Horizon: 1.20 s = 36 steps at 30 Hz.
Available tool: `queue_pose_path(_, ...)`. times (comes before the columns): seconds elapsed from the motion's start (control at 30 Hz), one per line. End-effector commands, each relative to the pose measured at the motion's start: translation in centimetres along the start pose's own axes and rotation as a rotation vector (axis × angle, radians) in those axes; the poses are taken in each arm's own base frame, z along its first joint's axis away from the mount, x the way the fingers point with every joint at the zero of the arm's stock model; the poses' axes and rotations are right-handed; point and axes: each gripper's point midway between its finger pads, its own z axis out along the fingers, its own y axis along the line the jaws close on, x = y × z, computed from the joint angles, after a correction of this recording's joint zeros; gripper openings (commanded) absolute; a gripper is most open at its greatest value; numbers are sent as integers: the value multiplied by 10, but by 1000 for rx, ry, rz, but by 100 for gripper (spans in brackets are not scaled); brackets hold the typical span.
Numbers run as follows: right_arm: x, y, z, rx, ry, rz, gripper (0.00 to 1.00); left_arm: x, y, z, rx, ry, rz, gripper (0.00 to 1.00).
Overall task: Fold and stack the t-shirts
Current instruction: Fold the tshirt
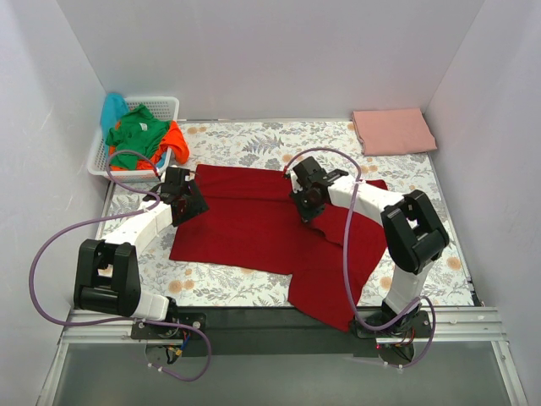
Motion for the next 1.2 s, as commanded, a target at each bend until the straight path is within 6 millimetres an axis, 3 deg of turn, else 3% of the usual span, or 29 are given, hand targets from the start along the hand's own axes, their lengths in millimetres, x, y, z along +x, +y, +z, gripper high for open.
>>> queue_pose_path(0.0,-11,15,0,-63,13,75,1,-8,-6,-4,15,-14,8,63)
queue_pose_path(0.23,-8,26,10,-122,49,116,3,-6,-6,-2,15,-4,10,64)
queue_pose_path(0.33,-12,28,8,-130,41,117,12,-5,-7,-2,19,2,10,63)
queue_pose_path(0.43,-31,24,-13,-124,-35,143,26,-6,-12,-3,42,1,-1,63)
queue_pose_path(0.47,-37,16,-19,-111,-60,158,36,-9,-14,-5,52,-8,-4,64)
queue_pose_path(0.5,-41,8,-24,-96,-81,171,40,-12,-16,-5,55,-19,-9,63)
queue_pose_path(0.63,-49,-48,-50,-27,-168,267,45,-42,-31,-3,69,-59,-44,64)
queue_pose_path(0.67,-47,-80,-56,-2,-195,333,45,-60,-43,-5,90,-86,-50,64)
queue_pose_path(0.7,-51,-97,-61,8,-238,363,45,-70,-48,-3,92,-98,-58,64)
queue_pose_path(0.73,-50,-110,-68,7,-271,395,45,-69,-50,11,71,-71,-54,64)
queue_pose_path(0.77,-39,-139,-71,30,-288,468,45,-90,-63,10,91,-100,-65,64)
queue_pose_path(0.8,-43,-155,-75,31,-344,505,45,-95,-67,15,87,-96,-72,64)
queue_pose_path(0.83,-43,-163,-78,4,-374,538,45,-90,-67,33,65,-57,-74,64)
queue_pose_path(0.87,-30,-188,-80,16,-399,614,45,-106,-79,32,91,-79,-84,64)
queue_pose_path(0.9,-35,-204,-84,11,-459,658,45,-108,-82,40,88,-74,-88,64)
queue_pose_path(0.93,-36,-209,-84,-32,-488,687,45,-106,-84,52,77,-54,-88,63)
queue_pose_path(1.0,-26,-232,-84,-41,-522,761,46,-117,-93,59,89,-60,-91,62)
queue_pose_path(1.17,-27,-263,-69,-53,-563,840,47,-113,-91,90,38,-29,-66,53)
